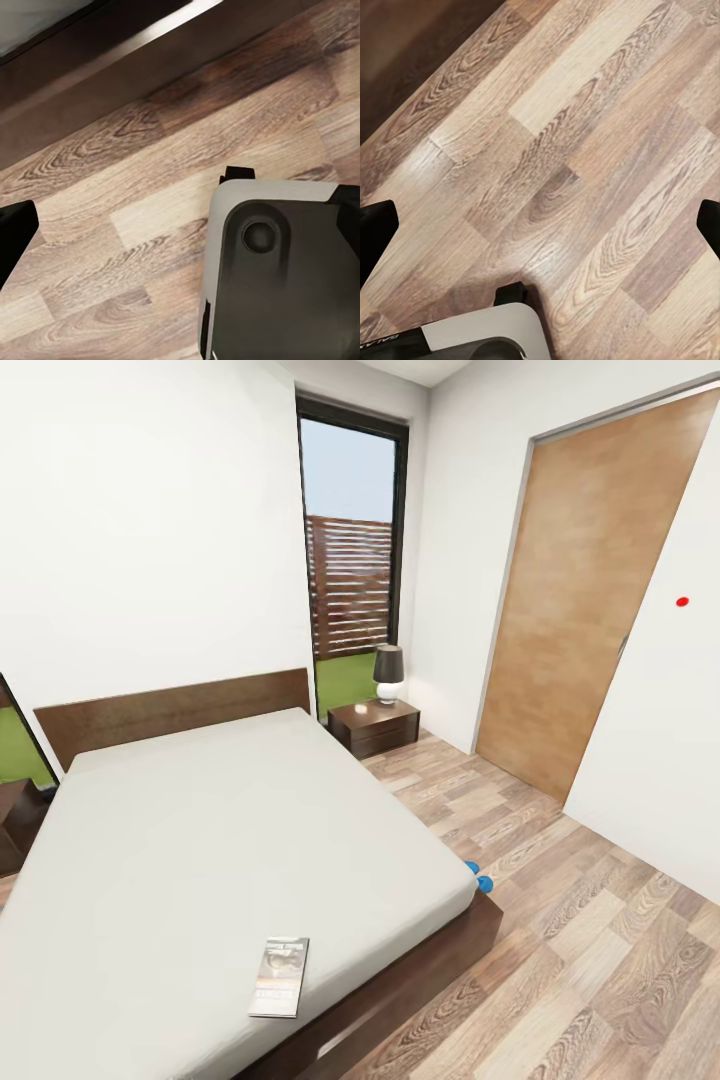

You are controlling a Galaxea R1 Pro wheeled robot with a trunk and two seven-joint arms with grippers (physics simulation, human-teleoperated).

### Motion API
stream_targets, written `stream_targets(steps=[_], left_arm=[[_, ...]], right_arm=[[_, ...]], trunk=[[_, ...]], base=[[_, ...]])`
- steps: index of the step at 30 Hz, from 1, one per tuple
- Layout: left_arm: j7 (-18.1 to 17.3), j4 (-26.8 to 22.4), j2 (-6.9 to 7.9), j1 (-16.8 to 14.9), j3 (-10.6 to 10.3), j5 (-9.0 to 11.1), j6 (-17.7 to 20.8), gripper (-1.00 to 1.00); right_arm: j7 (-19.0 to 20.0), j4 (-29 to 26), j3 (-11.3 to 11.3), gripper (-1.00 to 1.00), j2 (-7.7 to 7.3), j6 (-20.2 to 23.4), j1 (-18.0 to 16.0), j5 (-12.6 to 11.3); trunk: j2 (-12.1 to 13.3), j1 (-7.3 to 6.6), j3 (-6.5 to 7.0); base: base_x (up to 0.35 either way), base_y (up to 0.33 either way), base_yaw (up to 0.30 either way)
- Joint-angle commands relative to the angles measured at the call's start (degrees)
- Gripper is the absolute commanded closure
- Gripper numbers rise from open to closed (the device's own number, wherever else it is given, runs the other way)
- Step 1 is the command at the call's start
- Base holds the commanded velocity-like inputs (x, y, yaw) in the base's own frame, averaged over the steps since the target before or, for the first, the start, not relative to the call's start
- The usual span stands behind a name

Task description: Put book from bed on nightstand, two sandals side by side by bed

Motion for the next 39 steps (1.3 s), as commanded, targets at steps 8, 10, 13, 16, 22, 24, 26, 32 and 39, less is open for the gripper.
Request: stream_targets(steps=[8,10,13,16,22,24,26,32,39], left_arm=[[0.22,0.04,-0.04,-0.04,-0.63,0.33,-0.15,-1.0],[0.21,0.02,-0.04,-0.04,-0.65,0.33,-0.17,-1.0],[0.21,0.0,-0.05,-0.04,-0.68,0.33,-0.16,-1.0],[0.21,-0.01,-0.05,-0.04,-0.69,0.33,-0.16,-1.0],[0.2,0.01,-0.05,-0.04,-0.71,0.33,-0.15,-1.0],[0.19,0.0,-0.04,-0.04,-0.67,0.33,-0.15,-1.0],[0.21,-0.01,-0.04,-0.04,-0.69,0.33,-0.15,-1.0],[0.21,-0.02,-0.05,-0.04,-0.71,0.33,-0.15,-1.0],[0.19,-0.02,-0.05,-0.05,-0.72,0.33,-0.15,-1.0]], right_arm=[[0.18,0.05,-0.51,-1.0,0.08,-0.22,-0.07,0.57],[0.16,0.05,-0.48,-1.0,0.12,-0.22,-0.07,0.61],[0.15,0.05,-0.3,-1.0,0.12,-0.19,-0.07,0.64],[0.14,0.05,-0.19,-1.0,0.11,-0.19,-0.07,0.66],[0.14,0.05,-0.02,-1.0,0.15,-0.2,-0.07,0.67],[0.14,0.05,0.31,-1.0,0.17,-0.2,-0.07,0.68],[0.14,0.05,0.58,-1.0,0.18,-0.21,-0.07,0.68],[0.12,0.05,0.94,-1.0,0.19,-0.18,-0.07,0.68],[0.09,0.05,1.05,-1.0,0.2,-0.18,-0.07,0.68]], trunk=[[-0.12,0.03,-0.13],[-0.12,0.03,-0.13],[-0.12,0.03,-0.13],[-0.12,0.03,-0.13],[-0.12,0.03,-0.13],[-0.12,0.03,-0.13],[-0.12,0.03,-0.13],[-0.12,0.03,-0.13],[-0.12,0.03,-0.13]], base=[[0.0,0.0,0.0],[0.0,0.0,0.0],[0.0,0.0,0.0],[0.0,0.0,0.0],[0.0,0.0,0.0],[0.0,0.0,0.0],[0.0,0.0,0.0],[0.0,0.0,0.103],[0.0,0.0,0.227]])
